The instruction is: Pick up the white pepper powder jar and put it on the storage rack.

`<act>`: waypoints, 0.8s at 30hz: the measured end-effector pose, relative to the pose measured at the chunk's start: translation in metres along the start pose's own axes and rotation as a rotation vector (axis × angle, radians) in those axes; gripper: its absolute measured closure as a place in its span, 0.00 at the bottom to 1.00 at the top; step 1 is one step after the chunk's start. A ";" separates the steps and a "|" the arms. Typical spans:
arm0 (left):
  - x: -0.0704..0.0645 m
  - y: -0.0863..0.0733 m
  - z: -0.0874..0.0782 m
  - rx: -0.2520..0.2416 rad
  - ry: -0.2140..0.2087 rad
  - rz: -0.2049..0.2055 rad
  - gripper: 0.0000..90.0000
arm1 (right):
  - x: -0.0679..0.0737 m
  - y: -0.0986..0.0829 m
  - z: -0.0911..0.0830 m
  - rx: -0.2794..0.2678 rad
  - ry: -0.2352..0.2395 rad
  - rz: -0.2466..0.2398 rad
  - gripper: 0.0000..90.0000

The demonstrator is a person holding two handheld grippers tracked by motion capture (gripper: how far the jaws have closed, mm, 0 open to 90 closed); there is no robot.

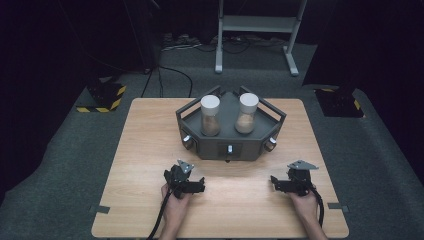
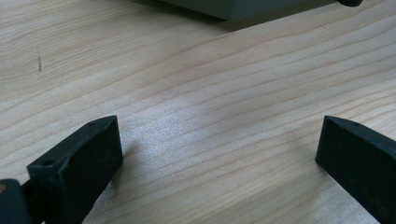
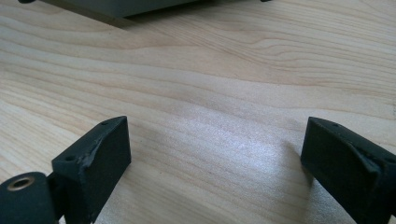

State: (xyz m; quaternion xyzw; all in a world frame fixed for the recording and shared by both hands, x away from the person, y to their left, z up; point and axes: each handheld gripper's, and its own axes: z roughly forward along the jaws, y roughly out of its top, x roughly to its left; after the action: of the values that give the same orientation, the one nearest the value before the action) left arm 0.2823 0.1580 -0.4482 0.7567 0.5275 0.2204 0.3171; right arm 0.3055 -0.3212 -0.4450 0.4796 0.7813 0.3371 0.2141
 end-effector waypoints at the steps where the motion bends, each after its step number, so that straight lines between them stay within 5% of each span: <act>1: 0.000 0.000 0.000 0.000 0.000 0.000 0.01 | 0.000 0.000 0.000 0.000 0.000 0.000 0.09; 24: -0.002 0.000 0.000 -0.002 0.006 -0.004 0.01 | 0.003 0.000 0.000 0.004 -0.012 0.004 0.08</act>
State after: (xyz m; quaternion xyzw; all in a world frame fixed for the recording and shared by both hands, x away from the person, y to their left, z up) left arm 0.2816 0.1566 -0.4486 0.7546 0.5298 0.2223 0.3170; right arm 0.3040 -0.3181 -0.4447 0.4836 0.7799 0.3329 0.2172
